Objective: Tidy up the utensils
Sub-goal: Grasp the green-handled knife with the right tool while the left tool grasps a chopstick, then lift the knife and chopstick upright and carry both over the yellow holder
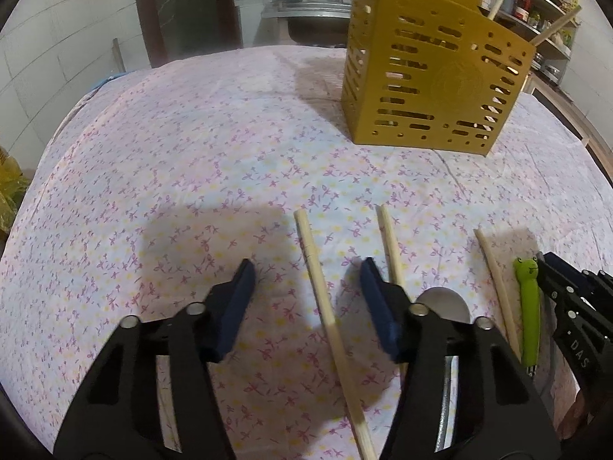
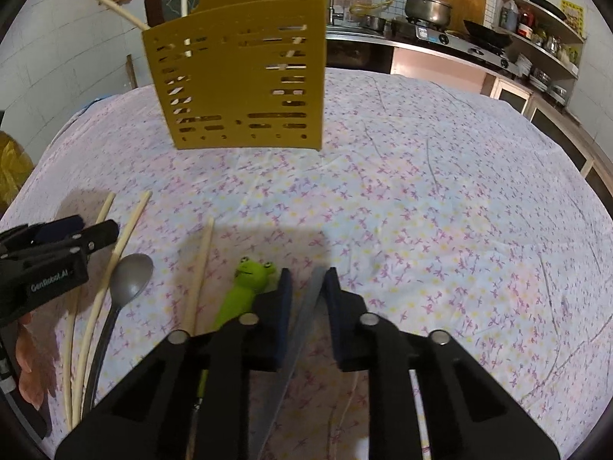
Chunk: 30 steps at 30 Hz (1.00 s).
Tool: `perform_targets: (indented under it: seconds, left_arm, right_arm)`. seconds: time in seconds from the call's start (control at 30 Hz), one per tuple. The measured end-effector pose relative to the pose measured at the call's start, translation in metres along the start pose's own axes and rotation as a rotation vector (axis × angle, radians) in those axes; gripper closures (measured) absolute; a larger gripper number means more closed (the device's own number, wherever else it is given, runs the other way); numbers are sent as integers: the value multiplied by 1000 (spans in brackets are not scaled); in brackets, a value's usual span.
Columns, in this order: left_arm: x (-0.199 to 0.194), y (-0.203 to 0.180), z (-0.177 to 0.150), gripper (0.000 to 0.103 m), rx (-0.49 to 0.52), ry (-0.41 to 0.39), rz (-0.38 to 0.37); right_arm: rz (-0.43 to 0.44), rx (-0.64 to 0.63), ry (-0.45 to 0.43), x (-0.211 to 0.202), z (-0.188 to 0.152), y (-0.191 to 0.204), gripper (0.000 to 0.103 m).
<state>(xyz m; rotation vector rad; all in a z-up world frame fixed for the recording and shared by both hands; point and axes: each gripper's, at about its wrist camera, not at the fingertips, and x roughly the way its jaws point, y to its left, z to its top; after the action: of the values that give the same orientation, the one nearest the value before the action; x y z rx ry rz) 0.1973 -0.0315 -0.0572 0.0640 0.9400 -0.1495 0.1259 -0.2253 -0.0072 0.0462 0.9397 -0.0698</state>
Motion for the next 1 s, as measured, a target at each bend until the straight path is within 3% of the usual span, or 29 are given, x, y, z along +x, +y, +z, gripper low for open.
perform_targets:
  seconds: [0.1, 0.23, 0.33, 0.7, 1.0]
  left_arm:
    - [2, -3, 2, 62, 23, -8, 4]
    - [3, -3, 6, 86, 18, 7, -14]
    - [2, -3, 6, 95, 10, 9, -29]
    - [-10, 1, 2, 98, -26, -19, -65]
    - [-43, 11, 5, 98, -54, -168, -41]
  right_arm:
    - [11, 6, 0, 0, 0, -2, 87]
    - [17, 15, 0, 1, 0, -4, 87]
    - [21, 24, 0, 2, 2, -6, 89]
    - [40, 67, -30, -1, 6, -16, 94]
    - [52, 104, -177, -26, 9, -27, 96]
